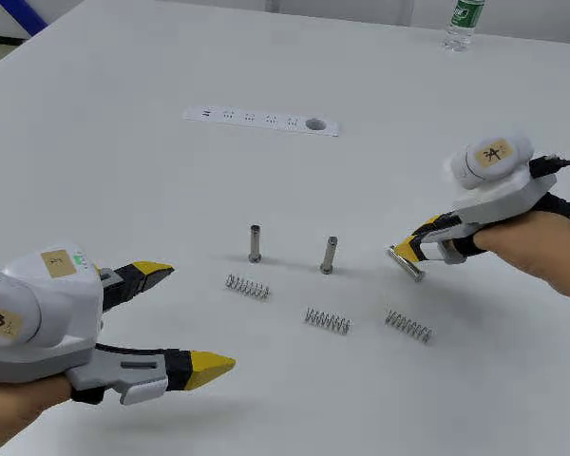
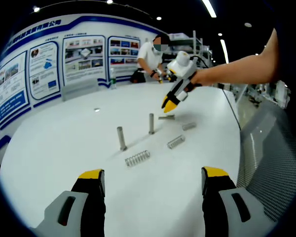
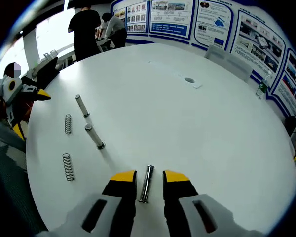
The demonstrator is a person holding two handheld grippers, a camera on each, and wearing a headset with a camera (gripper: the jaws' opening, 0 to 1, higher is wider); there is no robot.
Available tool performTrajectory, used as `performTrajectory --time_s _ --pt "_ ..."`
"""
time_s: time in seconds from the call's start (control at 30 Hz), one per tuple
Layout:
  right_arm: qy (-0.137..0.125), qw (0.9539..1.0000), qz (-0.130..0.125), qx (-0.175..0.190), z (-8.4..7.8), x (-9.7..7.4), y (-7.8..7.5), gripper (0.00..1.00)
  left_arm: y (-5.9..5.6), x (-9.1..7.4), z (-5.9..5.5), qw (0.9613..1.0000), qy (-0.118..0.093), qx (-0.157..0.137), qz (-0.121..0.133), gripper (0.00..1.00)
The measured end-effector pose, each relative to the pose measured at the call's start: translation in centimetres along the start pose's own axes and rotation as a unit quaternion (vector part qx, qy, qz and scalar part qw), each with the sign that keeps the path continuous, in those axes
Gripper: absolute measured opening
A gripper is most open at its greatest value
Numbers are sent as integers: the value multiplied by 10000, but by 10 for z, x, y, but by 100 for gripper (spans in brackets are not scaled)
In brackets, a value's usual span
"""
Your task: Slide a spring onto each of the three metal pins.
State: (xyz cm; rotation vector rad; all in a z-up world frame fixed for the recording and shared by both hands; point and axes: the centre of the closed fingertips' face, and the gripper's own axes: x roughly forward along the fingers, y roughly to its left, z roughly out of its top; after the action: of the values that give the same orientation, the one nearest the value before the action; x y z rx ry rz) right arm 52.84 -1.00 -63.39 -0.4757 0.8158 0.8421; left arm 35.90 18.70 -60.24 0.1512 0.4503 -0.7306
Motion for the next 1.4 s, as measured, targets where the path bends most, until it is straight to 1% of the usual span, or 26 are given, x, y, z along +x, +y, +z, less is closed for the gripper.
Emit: performTrajectory --time_s 0.07,0.2,0.27,0.37,0.5,0.53,0.7,0.8,0.97,1.03,1.1,1.2,1.27,1.33,1.4 --pt "120 9999 -21 6 -1 4 -1 20 0 0 0 10000 3 -9 -8 81" --pt "255 9997 9 37 -1 10 -1 18 1 1 0 10000 1 -17 -6 81" --pt "384 9993 -10 19 -3 12 -2 16 1 2 0 10000 4 -18 -5 81" --pt "537 9985 57 53 -7 18 -1 16 1 2 -1 10000 7 -25 -10 80" --pt "659 9978 79 38 -9 21 -3 15 2 2 -2 10000 4 -39 0 80" --pt "741 9972 75 16 -11 22 -4 14 3 1 -3 10000 9 -46 6 80" --pt "874 9961 122 -3 -14 24 -4 13 5 0 -4 10000 13 -77 38 79" --pt "974 9951 155 -82 -15 25 -2 13 5 0 -3 9999 4 -87 50 79" --pt "1100 9936 231 -145 -15 27 -1 11 4 1 -2 10000 -3 -82 41 79" --pt "1176 9926 221 -208 -15 27 0 11 3 1 -2 10000 5 -67 28 78" --pt "1248 9918 210 -171 -15 28 1 10 2 2 -2 10000 4 -63 19 78" --pt "1315 9911 158 -109 -16 27 0 10 2 2 -1 10000 -8 -61 15 78" --pt "1309 9913 111 -88 -16 27 0 10 2 2 -1 10000 -11 -52 17 77" --pt "1220 9925 29 35 -16 27 -1 9 2 2 0 10000 -20 -44 23 77" --pt "1101 9939 -14 77 -17 25 -2 9 3 1 1 10000 -24 -40 30 77"
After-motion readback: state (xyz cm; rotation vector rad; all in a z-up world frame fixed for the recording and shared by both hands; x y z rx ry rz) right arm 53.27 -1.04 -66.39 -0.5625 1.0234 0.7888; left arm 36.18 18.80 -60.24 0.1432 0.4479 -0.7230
